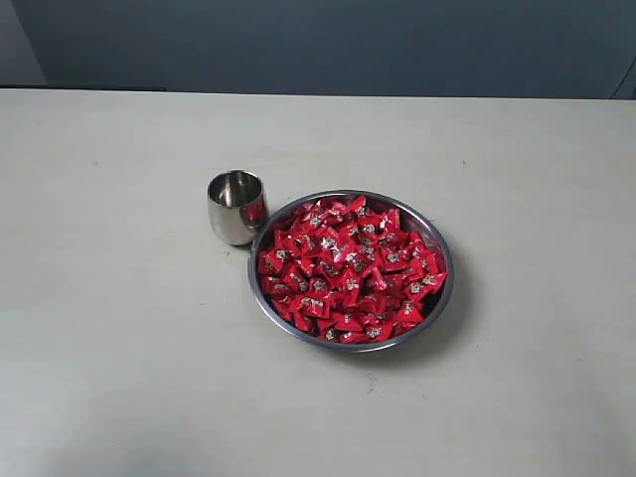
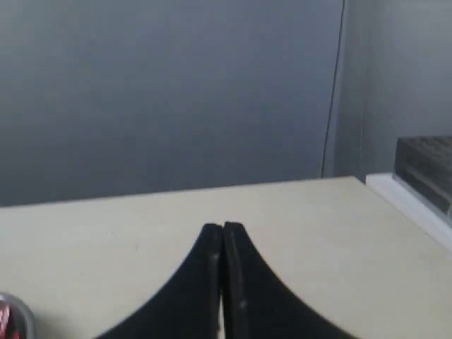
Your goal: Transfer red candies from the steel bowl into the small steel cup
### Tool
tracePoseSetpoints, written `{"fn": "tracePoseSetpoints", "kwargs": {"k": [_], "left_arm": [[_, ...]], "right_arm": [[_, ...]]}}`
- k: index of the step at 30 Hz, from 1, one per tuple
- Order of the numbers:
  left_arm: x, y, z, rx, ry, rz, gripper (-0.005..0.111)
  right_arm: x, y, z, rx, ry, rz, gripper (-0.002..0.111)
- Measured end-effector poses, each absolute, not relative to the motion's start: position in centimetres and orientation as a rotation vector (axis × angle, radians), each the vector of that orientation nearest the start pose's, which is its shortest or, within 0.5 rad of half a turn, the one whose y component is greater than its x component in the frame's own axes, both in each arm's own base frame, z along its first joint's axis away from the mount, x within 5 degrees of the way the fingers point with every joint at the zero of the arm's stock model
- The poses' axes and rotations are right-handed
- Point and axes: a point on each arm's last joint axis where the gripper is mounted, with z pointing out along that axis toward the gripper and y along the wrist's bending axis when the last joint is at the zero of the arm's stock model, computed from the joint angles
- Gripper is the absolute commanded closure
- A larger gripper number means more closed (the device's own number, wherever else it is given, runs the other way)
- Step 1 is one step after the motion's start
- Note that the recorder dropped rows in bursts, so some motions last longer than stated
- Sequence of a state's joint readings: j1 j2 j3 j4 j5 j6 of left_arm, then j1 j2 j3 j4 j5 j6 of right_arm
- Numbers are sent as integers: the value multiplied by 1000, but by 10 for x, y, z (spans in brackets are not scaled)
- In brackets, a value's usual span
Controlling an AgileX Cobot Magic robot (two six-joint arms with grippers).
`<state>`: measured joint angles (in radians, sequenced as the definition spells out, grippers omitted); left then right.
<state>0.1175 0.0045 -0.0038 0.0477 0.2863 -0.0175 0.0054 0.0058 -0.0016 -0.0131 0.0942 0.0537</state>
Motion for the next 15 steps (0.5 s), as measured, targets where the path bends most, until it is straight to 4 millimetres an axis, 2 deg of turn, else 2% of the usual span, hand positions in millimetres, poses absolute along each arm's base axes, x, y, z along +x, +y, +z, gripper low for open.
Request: {"fn": "tracePoseSetpoints", "kwargs": {"k": [3,8,15], "left_arm": [[54,8,188,-89,1769,117,106],[54,8,188,-89,1769,117,106],[54,8,188,-89,1769,117,106]], "right_arm": [[57,0,212,53,1507,66,109],[56,0,214,97,1482,114,109],[52,1,235,109,1436,138,109]]}}
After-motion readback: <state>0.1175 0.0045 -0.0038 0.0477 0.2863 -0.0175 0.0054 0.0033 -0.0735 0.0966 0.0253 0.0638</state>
